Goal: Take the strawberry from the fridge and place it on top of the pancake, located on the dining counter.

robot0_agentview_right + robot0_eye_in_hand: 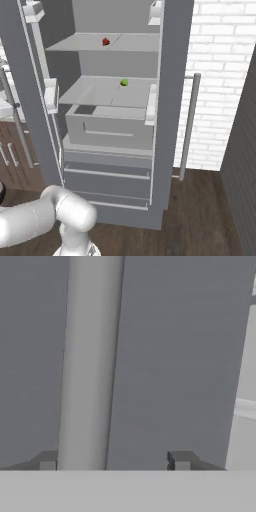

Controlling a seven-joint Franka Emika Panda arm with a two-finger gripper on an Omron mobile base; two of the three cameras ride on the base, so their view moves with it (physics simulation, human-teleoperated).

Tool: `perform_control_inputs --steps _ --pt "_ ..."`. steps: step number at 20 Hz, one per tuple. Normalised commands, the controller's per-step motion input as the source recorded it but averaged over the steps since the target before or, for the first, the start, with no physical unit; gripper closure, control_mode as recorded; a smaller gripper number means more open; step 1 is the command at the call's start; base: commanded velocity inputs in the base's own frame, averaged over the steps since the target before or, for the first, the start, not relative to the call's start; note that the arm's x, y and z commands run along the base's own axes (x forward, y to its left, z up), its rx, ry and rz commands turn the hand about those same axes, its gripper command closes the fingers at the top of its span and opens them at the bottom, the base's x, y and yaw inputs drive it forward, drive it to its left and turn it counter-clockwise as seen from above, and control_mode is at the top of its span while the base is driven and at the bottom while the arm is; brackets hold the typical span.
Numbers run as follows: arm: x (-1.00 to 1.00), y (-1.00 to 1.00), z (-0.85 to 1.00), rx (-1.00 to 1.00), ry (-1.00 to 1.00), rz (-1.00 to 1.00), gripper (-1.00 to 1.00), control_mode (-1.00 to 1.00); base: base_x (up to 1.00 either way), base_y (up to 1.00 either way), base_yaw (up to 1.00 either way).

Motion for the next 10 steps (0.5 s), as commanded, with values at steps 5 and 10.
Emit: perform_control_inputs --steps 5,10 --pt "-0.41 0.25 -0.03 0.08 -0.08 -0.19 -1.00 -1.00 0.00 0.00 0.00" --pt "-0.54 0.26 -0.08 0.11 -0.01 -0.19 -1.00 -1.00 0.00 0.00 0.00"
